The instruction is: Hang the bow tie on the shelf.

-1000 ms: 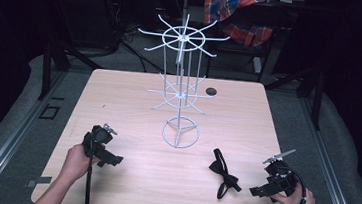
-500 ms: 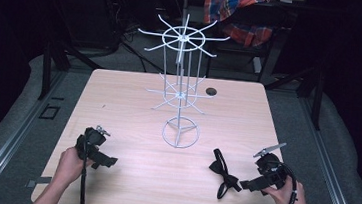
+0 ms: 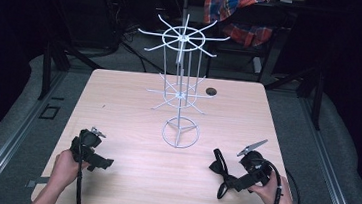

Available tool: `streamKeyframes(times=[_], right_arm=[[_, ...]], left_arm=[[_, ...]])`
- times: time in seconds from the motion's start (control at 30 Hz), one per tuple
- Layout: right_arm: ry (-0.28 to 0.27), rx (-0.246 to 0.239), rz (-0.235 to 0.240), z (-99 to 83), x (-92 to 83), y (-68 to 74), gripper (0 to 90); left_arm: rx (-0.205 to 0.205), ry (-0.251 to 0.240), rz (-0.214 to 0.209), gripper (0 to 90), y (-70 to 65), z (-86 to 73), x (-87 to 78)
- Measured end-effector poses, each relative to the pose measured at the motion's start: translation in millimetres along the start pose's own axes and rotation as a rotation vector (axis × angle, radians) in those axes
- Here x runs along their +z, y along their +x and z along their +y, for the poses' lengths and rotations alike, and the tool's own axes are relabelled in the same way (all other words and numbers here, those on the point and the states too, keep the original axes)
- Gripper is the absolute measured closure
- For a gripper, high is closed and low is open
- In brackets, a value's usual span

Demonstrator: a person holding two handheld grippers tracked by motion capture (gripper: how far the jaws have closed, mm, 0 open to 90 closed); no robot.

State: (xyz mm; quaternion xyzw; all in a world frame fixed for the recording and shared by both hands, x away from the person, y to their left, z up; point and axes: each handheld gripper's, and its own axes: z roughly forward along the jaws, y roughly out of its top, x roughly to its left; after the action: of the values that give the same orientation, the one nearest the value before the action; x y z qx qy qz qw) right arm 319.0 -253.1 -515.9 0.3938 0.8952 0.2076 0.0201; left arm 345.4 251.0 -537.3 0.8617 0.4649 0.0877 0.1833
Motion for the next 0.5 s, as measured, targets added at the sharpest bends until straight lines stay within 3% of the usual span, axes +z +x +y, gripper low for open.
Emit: streamKeyframes(times=[0.03,0.1,0.23,0.27,0.43,0.5], right_arm=[[0.001,-0.014,0.007,2.2,2.1,1.6,10.5],[0.016,-0.034,0.010,5.6,6.7,5.5,25.8],[0.039,-0.041,0.010,7.4,13.2,9.2,35.5],[0.049,-0.037,-0.003,7.3,14.0,9.0,44.1],[0.033,0.007,0.016,5.7,16.3,3.7,51.3],[0.054,-0.012,0.030,7.2,18.2,2.8,55.4]], left_arm=[[0.002,0.004,0.000,0.0,-0.3,0.7,0.2],[0.007,0.007,0.001,0.0,-2.1,1.9,1.7],[0.014,0.013,0.002,0.0,-4.1,4.2,3.0],[0.016,0.013,0.004,0.0,-4.7,6.6,4.2],[0.039,0.026,-0.006,0.0,-8.0,14.2,10.5],[0.045,0.028,-0.014,0.0,-9.5,16.4,12.0]])
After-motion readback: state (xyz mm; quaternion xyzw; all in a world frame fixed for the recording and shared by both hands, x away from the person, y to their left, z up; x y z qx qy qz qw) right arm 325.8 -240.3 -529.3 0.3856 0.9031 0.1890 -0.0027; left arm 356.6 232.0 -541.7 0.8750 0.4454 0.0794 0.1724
